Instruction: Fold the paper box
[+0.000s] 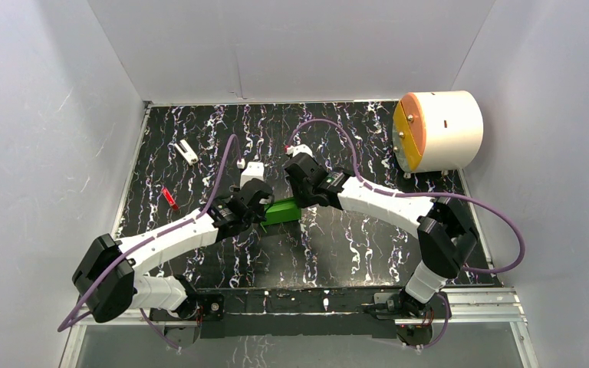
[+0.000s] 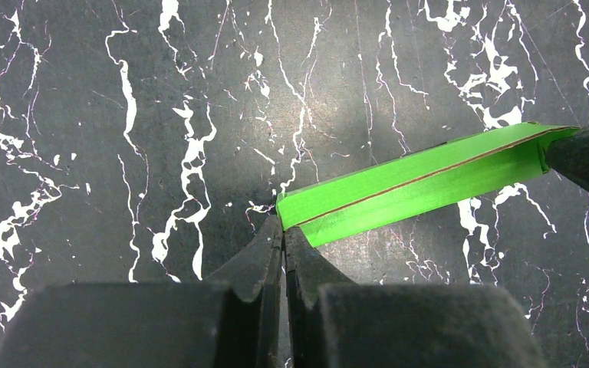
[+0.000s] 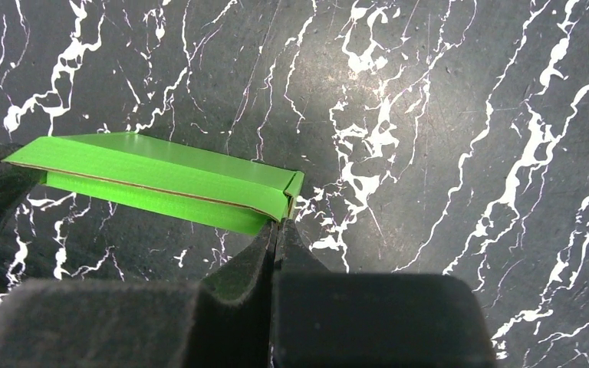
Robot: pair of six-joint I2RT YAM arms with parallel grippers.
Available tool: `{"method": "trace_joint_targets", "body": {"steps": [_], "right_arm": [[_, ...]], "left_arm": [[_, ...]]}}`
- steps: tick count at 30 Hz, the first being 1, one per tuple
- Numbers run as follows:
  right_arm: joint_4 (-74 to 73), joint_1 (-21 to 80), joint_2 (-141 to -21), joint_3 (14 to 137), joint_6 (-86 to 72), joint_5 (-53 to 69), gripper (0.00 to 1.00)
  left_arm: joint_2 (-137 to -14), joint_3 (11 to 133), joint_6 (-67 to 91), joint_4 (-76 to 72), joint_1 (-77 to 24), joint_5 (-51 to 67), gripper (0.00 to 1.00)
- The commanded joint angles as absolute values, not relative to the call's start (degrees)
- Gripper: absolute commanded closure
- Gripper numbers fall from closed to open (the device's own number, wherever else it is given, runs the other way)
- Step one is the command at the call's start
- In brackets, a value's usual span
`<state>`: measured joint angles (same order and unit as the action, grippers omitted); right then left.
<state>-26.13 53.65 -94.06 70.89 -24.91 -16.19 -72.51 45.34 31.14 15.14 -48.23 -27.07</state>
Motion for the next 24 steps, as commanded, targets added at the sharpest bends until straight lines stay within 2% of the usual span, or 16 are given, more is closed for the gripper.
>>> {"method": "trace_joint_targets", "body": {"steps": [1,15,24], "right_arm": [[-19.6,54.9,-93.5,71.9,-32.9,-12.9,1.00],[-22.7,54.9,-93.1,74.3,-34.8,-14.2,1.00],[-21.4,54.9,-93.0,70.8,-32.9,-15.7,1.00]], "left_arm": [[-71.3,44.6,33.4,12.1,-50.0,-23.8,1.00],[-71.4,43.3,33.9,11.8,-50.9,-24.6,1.00],[-70.5,43.1,35.1,11.6,-51.0,-23.9,1.00]]}}
